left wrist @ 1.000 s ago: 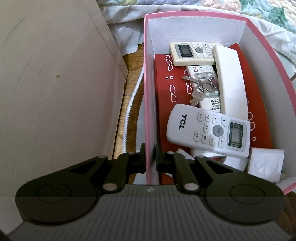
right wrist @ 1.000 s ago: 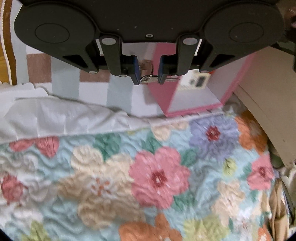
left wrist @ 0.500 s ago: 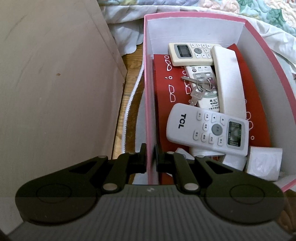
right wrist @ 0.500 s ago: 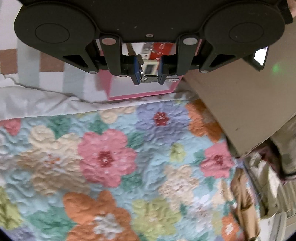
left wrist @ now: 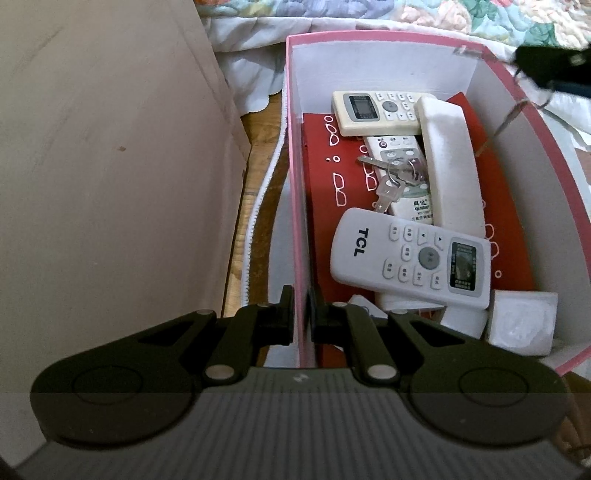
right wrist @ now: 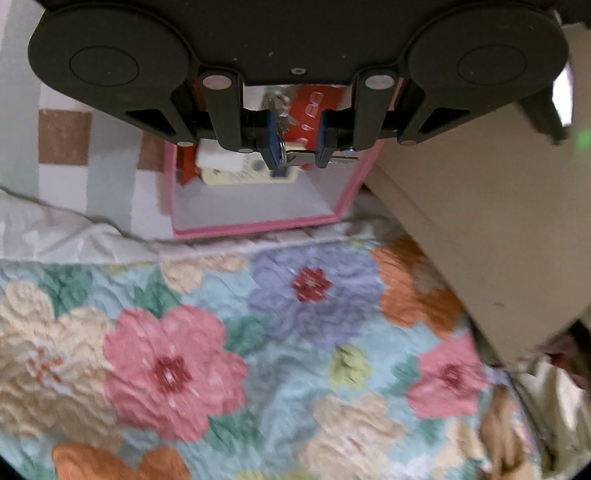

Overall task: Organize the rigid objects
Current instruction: 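Carry the second keys into the box and release them with the right tool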

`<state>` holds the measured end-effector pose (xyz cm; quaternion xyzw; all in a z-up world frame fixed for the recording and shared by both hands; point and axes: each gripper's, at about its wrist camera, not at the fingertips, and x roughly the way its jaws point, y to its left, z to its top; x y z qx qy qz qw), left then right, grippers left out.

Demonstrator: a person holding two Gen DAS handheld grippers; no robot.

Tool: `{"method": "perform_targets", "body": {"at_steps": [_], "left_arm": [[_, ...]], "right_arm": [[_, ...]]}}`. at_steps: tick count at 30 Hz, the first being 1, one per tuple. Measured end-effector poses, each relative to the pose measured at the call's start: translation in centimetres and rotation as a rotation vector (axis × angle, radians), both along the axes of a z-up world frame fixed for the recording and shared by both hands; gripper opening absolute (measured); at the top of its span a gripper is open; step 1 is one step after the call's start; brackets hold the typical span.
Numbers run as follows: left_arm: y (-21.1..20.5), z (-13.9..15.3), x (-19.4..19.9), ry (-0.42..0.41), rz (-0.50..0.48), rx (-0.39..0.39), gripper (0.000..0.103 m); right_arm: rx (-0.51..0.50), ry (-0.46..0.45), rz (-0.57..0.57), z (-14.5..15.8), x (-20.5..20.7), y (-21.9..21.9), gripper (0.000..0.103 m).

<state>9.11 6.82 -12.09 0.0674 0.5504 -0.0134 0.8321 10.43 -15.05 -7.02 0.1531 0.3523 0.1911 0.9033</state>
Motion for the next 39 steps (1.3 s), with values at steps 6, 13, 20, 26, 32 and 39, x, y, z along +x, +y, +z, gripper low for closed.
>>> {"method": "perform_targets", "body": {"at_steps": [6, 13, 20, 26, 32, 39], "left_arm": [[0.3, 0.0, -0.1, -0.005, 0.0, -0.016, 0.007], [0.4, 0.0, -0.2, -0.01, -0.002, -0.021, 0.007], [0.3, 0.0, -0.1, -0.004, -0.011, -0.018, 0.007], [0.5, -0.1, 0.0, 0.0, -0.017, -0.022, 0.007], [0.3, -0.2, -0.1, -0.003, -0.024, -0.012, 0.008], [0.2, -0.1, -0.1, -0.004, -0.021, -0.009, 0.008]], "right_arm": [[-0.087, 0.051, -0.017, -2.0, 2.4, 0.8, 0.025], [-0.096, 0.083, -0.03, -2.7, 6.0, 1.3, 0.025], [-0.162, 0.082, -0.007, -4.5, 9.2, 4.2, 0.025], [-0.124, 0.118, -0.042, -5.7, 11.8, 4.1, 0.028], [-0.065, 0.134, -0.076, -5.5, 10.3, 2.0, 0.033], [-0.051, 0.111, -0.065, -2.8, 5.2, -0.5, 0.034]]}}
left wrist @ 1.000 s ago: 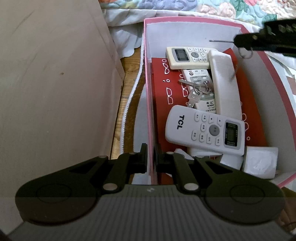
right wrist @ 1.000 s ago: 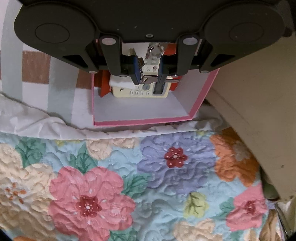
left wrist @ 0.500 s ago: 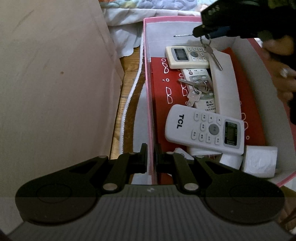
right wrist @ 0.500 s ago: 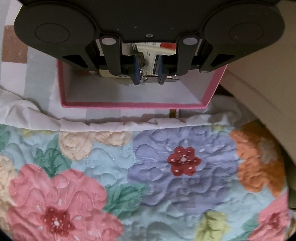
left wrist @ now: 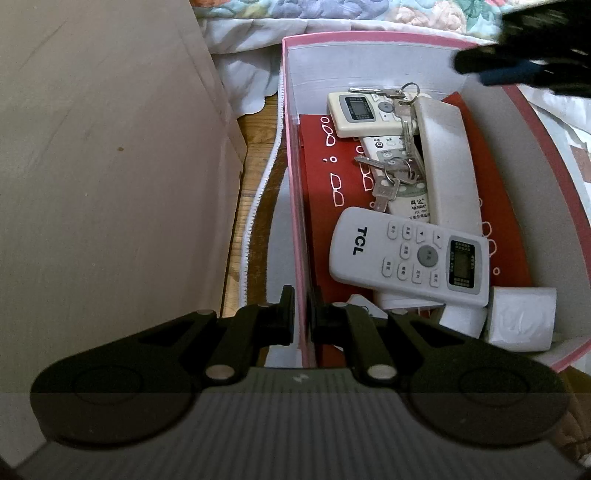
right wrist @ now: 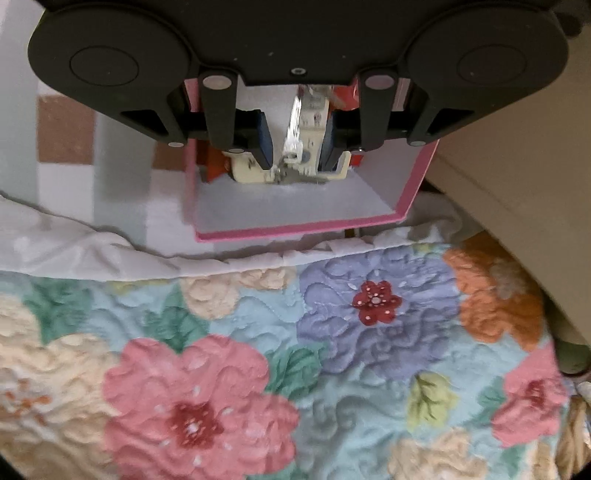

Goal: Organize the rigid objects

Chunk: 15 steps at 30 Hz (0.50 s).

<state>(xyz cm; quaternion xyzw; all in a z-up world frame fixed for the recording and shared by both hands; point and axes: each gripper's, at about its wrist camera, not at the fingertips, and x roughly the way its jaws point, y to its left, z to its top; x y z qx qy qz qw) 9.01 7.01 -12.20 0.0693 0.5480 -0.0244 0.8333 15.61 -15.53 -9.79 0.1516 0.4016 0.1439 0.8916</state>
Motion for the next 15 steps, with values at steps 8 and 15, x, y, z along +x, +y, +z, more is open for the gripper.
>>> {"method": "perform_targets", "body": {"at_steps": [8, 15], "left_arm": [[-0.1, 0.7, -0.3, -0.009, -0.001, 0.008, 0.007], [-0.3, 2.2, -0.9, -0.041, 0.009, 0.014, 0.007]], "right_arm": [[-0.074, -0.029, 0.075, 2.5, -2.9, -1.1, 0.034], [-0.073, -0.054, 0.072, 4.5, -6.2, -1.3, 0.035]]}}
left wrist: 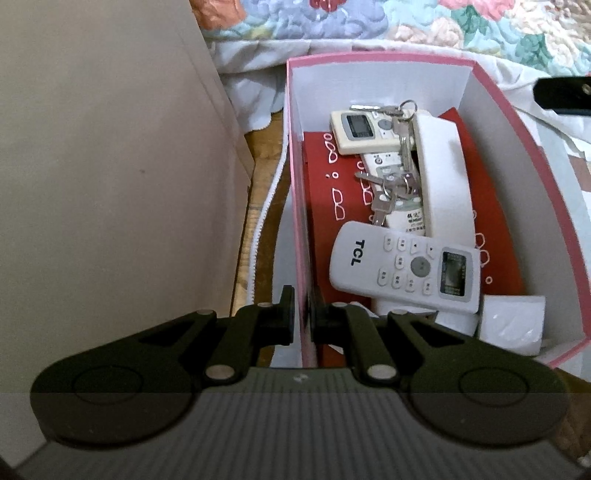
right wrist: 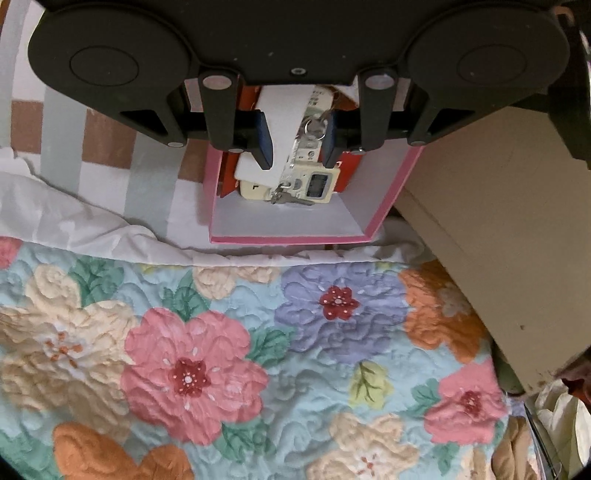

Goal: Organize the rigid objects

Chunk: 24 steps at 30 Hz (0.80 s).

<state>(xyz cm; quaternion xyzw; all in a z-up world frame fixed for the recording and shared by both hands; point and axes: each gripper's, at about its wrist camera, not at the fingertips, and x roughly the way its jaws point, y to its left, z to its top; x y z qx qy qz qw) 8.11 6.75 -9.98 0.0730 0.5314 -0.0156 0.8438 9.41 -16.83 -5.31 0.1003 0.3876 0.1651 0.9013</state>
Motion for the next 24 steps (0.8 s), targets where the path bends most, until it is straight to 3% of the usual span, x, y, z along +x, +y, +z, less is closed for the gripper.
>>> {"method": "perform_targets", "body": {"at_steps": [8, 13, 17, 24], "left_arm": [[0.0, 3.9, -2.6, -0.054, 0.013, -0.045, 0.008], [-1.0, 6.9, -4.8, -0.077, 0.024, -0.083, 0.01], [-2.5, 8.2, -6.6, -0.069, -0.01, -0.111, 0.032], [-4.6, 10.6, -8.7, -0.103, -0.049, -0.102, 0.052]], "right_arm": [[-0.01, -0.029, -0.024, 3.2, -4.1, -0.7, 0.035], [-0.075, -0.03, -0.004, 5.5, -6.9, -0.7, 0.035], [-0.091, -0.044, 0.004, 7.2, -9.3, -1.2, 0.035], [-0.132, -0.066, -0.046, 9.1, -12.6, -2.8, 0.04]]}}
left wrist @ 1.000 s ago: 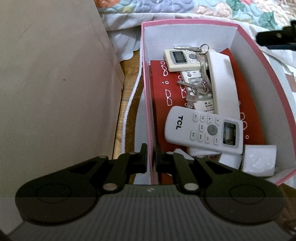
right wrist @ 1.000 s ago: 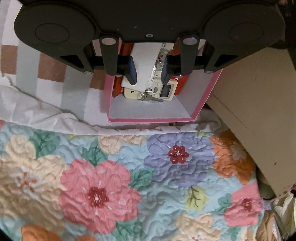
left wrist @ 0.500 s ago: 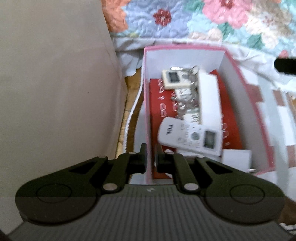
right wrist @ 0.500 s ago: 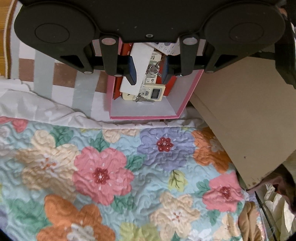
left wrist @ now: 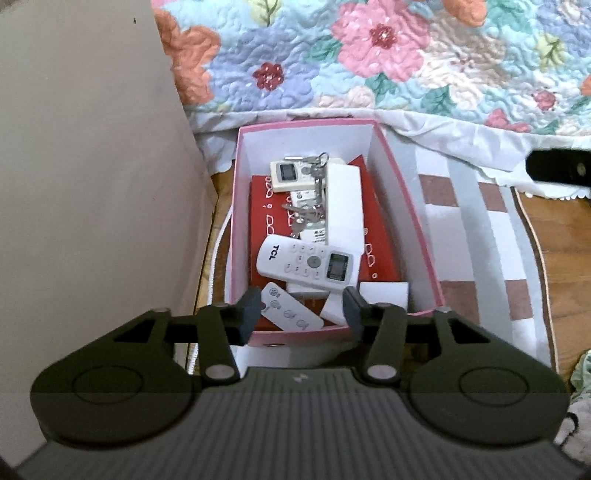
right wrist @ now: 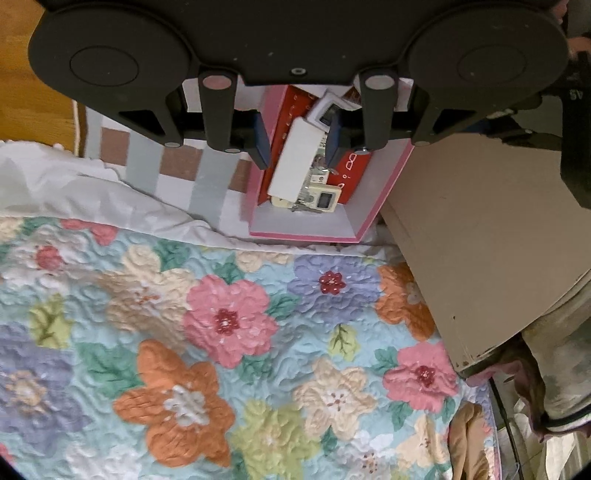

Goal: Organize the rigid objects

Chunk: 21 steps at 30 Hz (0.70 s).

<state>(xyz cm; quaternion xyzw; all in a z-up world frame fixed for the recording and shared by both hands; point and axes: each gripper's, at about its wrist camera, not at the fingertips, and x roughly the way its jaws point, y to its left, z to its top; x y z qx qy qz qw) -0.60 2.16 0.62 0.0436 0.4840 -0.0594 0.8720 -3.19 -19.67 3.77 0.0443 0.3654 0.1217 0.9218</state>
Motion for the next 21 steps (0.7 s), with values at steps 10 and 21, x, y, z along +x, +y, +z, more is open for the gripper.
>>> {"method": "perform_targets", "body": {"at_steps": [10, 21], "left_arm": [[-2.0, 1.5, -2.1, -0.013, -0.02, 0.046, 0.076], [-2.6, 1.8, -2.7, -0.008, 0.011, 0.061, 0.084]], "right_arm": [[-0.005, -0.002, -0.081, 0.1, -3.9, -2.4, 0.046], [-0.02, 0.022, -0.107, -0.5, -5.9, -2.8, 0.053]]}}
